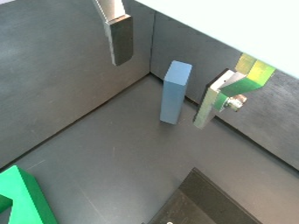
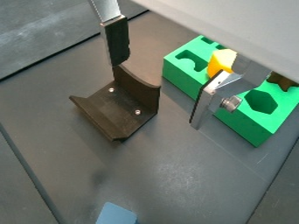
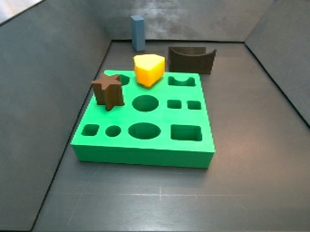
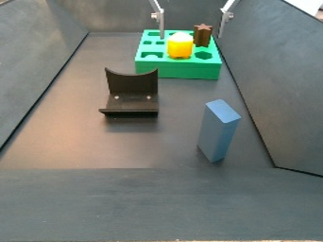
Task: Pick up the rectangle object. Move up. Move to above the board. Insert the rectangle object.
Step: Pick up the rectangle object.
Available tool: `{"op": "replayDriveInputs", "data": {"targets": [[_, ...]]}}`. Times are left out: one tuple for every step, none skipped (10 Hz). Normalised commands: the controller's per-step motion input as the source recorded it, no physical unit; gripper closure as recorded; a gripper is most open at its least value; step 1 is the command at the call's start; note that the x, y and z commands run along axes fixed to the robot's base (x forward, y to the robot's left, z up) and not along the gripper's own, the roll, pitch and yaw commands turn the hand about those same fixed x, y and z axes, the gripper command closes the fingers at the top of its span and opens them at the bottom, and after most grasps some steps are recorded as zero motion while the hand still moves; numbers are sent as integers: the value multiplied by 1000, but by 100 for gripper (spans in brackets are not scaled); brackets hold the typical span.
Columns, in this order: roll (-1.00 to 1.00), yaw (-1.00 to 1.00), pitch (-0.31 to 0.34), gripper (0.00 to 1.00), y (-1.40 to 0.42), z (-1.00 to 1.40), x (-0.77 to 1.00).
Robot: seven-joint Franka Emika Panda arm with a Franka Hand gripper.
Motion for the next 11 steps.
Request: {"op": "replayDriveInputs", "data": {"targets": [[74, 100, 0, 0, 317, -137, 0], [60, 197, 0, 0, 549, -186, -23], [64, 126, 0, 0, 489, -303, 0], [67, 177, 0, 0, 489, -329, 0], [51, 306, 0, 0, 480, -309, 0], [50, 469, 0, 0, 474, -326, 0], [61, 497, 3, 0, 440, -337, 0], [86, 549, 20, 0, 394, -334, 54], [83, 580, 7, 0, 369, -369, 37], [83, 629, 4, 0, 357, -377, 66], [99, 640, 0, 0, 317, -414, 51]]}}
